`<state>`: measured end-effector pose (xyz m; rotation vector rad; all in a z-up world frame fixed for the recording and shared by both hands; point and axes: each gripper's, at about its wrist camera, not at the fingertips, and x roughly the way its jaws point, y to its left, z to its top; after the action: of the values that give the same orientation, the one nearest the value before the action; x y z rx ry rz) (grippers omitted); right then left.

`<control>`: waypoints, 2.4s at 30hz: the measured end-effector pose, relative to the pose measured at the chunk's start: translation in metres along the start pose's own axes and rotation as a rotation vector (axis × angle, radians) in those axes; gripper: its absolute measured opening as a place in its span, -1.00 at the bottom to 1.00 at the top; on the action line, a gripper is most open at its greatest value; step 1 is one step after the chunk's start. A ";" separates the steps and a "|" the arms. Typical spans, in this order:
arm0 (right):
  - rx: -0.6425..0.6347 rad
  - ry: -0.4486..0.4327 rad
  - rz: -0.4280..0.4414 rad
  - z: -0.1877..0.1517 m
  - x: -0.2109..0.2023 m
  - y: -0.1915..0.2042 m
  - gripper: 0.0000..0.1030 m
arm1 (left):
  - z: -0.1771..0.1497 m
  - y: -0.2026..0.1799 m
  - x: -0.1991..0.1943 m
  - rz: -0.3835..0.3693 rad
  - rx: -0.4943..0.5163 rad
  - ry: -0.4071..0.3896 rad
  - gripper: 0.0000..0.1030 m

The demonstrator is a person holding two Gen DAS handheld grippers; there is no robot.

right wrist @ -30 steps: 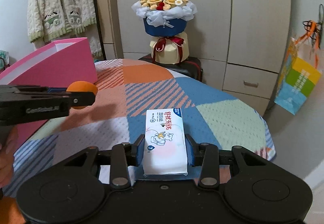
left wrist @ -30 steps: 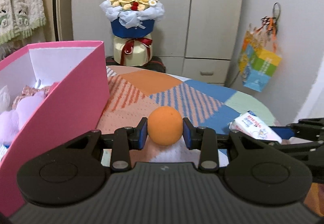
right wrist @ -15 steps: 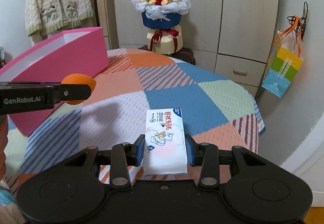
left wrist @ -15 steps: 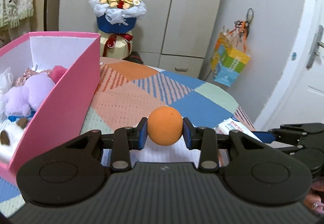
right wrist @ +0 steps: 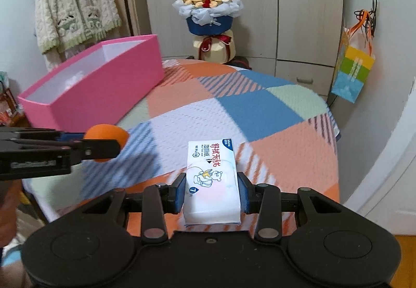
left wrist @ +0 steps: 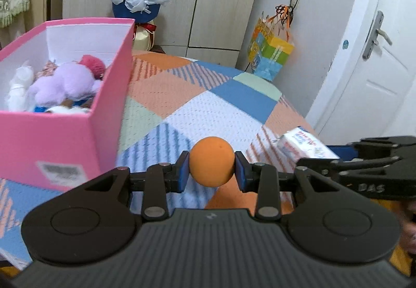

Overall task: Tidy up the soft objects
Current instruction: 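Carry the orange ball and wipes packet over the pink box with both grippers, then lower the ball and wipes packet into the box and open both grippers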

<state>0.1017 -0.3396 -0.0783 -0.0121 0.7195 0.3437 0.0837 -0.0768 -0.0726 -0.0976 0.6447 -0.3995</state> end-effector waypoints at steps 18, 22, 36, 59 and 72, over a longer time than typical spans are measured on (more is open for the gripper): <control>-0.095 0.093 0.226 0.008 -0.049 0.089 -0.12 | -0.014 0.070 -0.100 -0.055 0.021 0.111 -0.33; -0.157 0.079 0.258 0.021 -0.055 0.114 -0.12 | -0.008 0.083 -0.122 -0.058 0.031 0.100 -0.33; -0.273 -0.079 0.250 0.089 -0.026 0.172 -0.12 | 0.055 0.130 -0.140 -0.031 0.085 -0.041 -0.33; -0.353 0.005 0.151 0.185 0.155 0.194 -0.12 | 0.155 0.223 0.017 0.129 -0.051 0.078 -0.32; -0.424 0.066 0.117 0.187 0.196 0.202 0.06 | 0.156 0.227 0.058 0.187 -0.069 0.141 -0.28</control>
<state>0.2960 -0.0656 -0.0426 -0.3852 0.7033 0.6050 0.2954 0.1034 -0.0290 -0.0742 0.7999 -0.2050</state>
